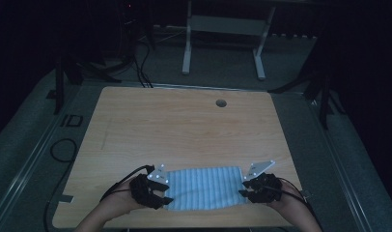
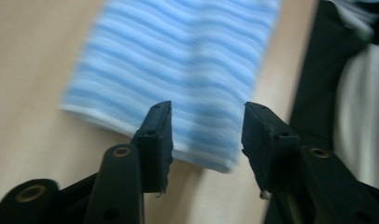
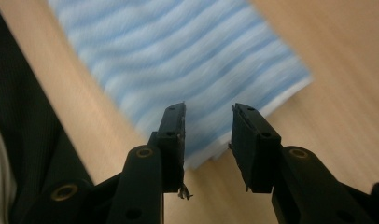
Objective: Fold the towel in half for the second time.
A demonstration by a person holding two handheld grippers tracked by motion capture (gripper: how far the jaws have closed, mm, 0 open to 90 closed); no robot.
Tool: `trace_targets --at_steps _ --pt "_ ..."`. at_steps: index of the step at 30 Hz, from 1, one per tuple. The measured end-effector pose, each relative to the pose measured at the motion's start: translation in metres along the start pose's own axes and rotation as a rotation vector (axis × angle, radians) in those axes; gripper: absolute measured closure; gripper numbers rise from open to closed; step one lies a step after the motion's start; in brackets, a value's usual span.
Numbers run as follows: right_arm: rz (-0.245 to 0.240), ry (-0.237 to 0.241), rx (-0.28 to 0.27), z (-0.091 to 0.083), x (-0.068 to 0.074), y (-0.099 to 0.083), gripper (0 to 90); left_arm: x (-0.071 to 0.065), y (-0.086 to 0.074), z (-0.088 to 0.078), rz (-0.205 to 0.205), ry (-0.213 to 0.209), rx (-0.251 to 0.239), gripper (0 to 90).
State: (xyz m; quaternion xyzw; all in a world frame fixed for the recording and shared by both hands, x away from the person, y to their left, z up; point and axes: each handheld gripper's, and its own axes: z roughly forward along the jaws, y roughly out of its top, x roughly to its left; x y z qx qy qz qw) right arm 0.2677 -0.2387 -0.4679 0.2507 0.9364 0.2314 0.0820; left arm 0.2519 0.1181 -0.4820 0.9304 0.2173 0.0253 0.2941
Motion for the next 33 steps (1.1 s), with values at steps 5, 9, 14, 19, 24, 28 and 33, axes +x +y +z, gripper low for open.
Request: trace_targets --at_steps 5,9,14,19,24,28,33 --pt "-0.016 -0.021 -0.012 0.010 -0.003 0.013 57.0 0.000 0.008 0.019 -0.001 -0.010 0.003 46.8" --pt "-0.005 0.010 0.010 0.030 -0.007 0.014 54.9 0.001 0.009 0.038 -0.002 -0.017 0.039 42.8" --pt "-0.003 0.021 0.056 0.051 -0.010 0.011 52.5 0.002 0.001 0.052 -0.003 -0.018 0.086 40.0" --pt "0.007 0.024 0.068 0.062 -0.012 0.006 48.5 0.004 -0.005 0.053 -0.020 -0.021 0.068 35.3" --pt "0.015 0.046 0.068 0.068 -0.017 0.011 48.3 0.015 -0.006 0.052 -0.010 -0.022 0.072 35.3" --pt "0.018 0.059 0.072 0.073 -0.025 0.020 48.1 0.027 -0.004 0.051 -0.016 -0.019 0.079 35.3" --pt "0.025 0.049 0.078 0.083 -0.041 0.037 47.7 0.048 0.000 0.052 -0.048 -0.010 0.079 35.3"
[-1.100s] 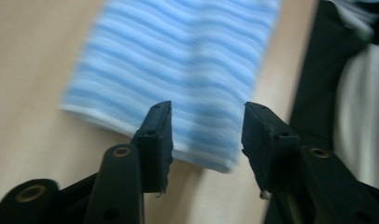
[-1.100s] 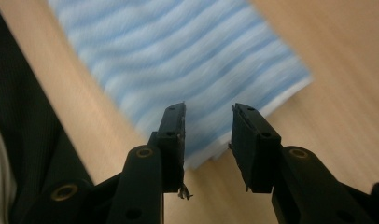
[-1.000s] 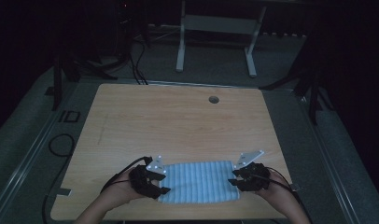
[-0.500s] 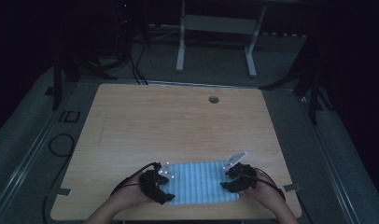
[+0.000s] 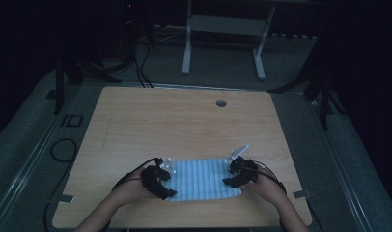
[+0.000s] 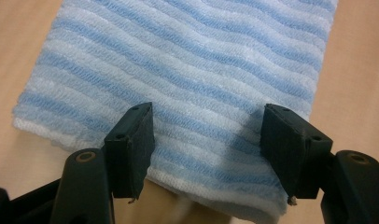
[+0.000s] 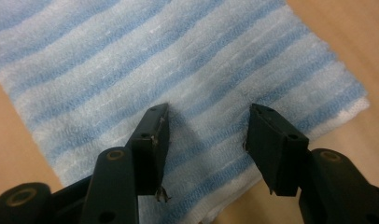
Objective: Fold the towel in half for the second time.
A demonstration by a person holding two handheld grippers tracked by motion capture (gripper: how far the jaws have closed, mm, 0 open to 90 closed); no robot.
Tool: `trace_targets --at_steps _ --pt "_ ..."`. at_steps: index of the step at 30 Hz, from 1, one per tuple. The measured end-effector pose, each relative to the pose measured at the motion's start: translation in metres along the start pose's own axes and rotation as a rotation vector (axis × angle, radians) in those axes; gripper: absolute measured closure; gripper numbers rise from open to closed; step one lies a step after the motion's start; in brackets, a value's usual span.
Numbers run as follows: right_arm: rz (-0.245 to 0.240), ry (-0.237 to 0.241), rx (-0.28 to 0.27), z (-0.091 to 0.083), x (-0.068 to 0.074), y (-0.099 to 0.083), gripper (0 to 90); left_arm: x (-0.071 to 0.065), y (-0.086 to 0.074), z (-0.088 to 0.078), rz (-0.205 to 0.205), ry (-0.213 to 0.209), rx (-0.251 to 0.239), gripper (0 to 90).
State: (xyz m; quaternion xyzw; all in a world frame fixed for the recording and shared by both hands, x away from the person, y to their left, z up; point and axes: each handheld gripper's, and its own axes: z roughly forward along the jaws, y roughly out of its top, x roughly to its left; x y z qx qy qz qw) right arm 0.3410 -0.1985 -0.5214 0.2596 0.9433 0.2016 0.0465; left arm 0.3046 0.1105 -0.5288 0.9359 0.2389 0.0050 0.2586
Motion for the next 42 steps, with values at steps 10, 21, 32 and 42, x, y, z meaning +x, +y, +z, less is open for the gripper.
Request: trace_targets --at_steps 10,21,32,42 --pt "0.033 -0.005 0.005 0.014 -0.027 0.034 46.2 0.049 0.009 -0.002 -0.067 0.033 -0.001 35.4" --pt "0.051 -0.003 0.109 0.027 -0.051 0.074 45.5 0.084 0.029 0.000 -0.093 0.075 0.064 35.4" --pt "0.062 -0.008 0.144 0.030 -0.058 0.085 45.1 0.091 0.029 0.001 -0.129 0.071 0.048 35.4" --pt "0.071 0.015 0.105 0.025 -0.057 0.080 38.3 0.092 0.029 -0.005 -0.167 0.073 0.009 33.0"
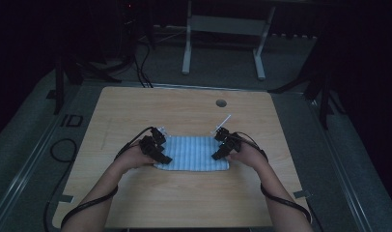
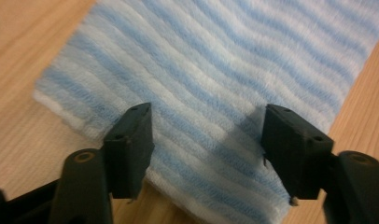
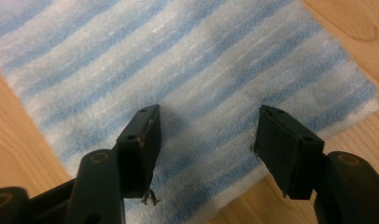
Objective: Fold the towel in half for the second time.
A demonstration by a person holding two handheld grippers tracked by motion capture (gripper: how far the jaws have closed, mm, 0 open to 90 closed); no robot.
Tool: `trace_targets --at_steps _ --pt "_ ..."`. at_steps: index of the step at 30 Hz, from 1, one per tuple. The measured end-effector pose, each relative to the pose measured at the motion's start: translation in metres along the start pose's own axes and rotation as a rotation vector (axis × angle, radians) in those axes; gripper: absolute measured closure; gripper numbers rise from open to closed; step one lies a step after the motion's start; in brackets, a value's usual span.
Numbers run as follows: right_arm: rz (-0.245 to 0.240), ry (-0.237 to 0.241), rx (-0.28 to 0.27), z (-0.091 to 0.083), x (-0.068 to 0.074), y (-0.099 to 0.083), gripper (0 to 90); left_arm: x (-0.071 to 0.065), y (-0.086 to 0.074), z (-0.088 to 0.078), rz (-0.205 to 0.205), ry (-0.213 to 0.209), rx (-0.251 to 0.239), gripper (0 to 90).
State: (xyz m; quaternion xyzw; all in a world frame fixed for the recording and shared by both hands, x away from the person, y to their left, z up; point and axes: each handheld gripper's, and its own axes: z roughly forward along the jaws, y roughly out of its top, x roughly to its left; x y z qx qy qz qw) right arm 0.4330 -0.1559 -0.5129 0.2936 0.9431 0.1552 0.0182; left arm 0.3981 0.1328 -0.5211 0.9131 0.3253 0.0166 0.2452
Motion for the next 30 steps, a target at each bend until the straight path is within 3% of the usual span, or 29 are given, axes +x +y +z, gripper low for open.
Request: trace_targets --at_steps 4,8,10,14,15,16,17,22,29,30 --pt "-0.017 -0.010 -0.044 -0.009 0.004 -0.001 33.5 -0.004 -0.002 -0.009 -0.018 0.032 -0.068 26.3" --pt "-0.028 0.054 -0.133 -0.017 0.010 -0.005 18.4 -0.016 -0.002 -0.012 -0.020 0.064 -0.155 15.5" --pt "-0.037 0.056 -0.144 -0.017 0.012 -0.005 18.3 -0.018 -0.003 -0.013 -0.019 0.074 -0.168 11.4" --pt "-0.052 0.033 -0.210 -0.015 0.020 -0.013 14.4 -0.025 -0.011 -0.015 -0.061 0.090 -0.223 1.4" --pt "-0.077 -0.017 -0.277 -0.015 0.024 -0.017 15.2 -0.026 -0.013 -0.016 -0.068 0.098 -0.233 1.3" --pt "-0.077 -0.017 -0.277 -0.015 0.024 -0.017 15.2 -0.028 -0.015 -0.017 -0.074 0.103 -0.239 1.3" --pt "-0.082 -0.034 -0.335 -0.013 0.026 -0.024 15.3 -0.029 -0.018 -0.017 -0.080 0.114 -0.248 1.3" --pt "-0.047 -0.042 -0.390 -0.010 0.023 -0.032 15.3 -0.032 -0.030 -0.018 -0.085 0.128 -0.264 1.3" --pt "0.007 -0.046 -0.467 -0.015 0.015 -0.051 15.3 -0.037 -0.053 -0.027 -0.102 0.173 -0.328 1.3" --pt "0.014 -0.048 -0.472 -0.016 0.014 -0.053 15.3 -0.036 -0.064 -0.032 -0.115 0.192 -0.361 1.3"
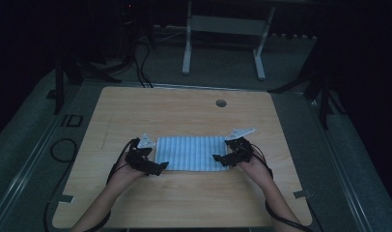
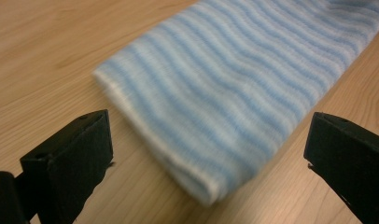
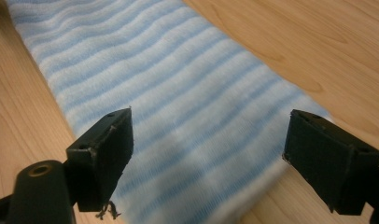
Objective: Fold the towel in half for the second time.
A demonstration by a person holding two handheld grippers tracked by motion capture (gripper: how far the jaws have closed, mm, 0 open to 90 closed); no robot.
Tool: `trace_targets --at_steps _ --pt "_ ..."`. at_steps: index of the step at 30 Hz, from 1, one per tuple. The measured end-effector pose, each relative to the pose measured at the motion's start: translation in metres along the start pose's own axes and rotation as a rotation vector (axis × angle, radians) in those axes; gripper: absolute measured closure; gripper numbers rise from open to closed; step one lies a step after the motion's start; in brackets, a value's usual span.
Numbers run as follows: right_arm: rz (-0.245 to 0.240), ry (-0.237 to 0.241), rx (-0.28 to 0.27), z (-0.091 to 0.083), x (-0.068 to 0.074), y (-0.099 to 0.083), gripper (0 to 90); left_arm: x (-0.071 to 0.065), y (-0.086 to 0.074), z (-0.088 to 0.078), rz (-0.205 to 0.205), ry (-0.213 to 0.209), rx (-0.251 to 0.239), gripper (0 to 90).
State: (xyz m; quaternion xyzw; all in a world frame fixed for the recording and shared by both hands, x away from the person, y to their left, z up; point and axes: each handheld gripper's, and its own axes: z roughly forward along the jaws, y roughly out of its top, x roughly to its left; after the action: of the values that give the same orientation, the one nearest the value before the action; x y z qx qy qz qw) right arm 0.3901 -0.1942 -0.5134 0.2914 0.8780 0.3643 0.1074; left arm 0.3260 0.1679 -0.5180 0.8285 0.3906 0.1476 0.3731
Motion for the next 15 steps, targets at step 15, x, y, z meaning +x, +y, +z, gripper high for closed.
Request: trace_targets --at_steps 15 --pt "0.158 -0.066 -0.075 -0.050 -0.026 -0.073 14.7 0.022 -0.056 -0.036 -0.072 0.052 -0.080 1.4"
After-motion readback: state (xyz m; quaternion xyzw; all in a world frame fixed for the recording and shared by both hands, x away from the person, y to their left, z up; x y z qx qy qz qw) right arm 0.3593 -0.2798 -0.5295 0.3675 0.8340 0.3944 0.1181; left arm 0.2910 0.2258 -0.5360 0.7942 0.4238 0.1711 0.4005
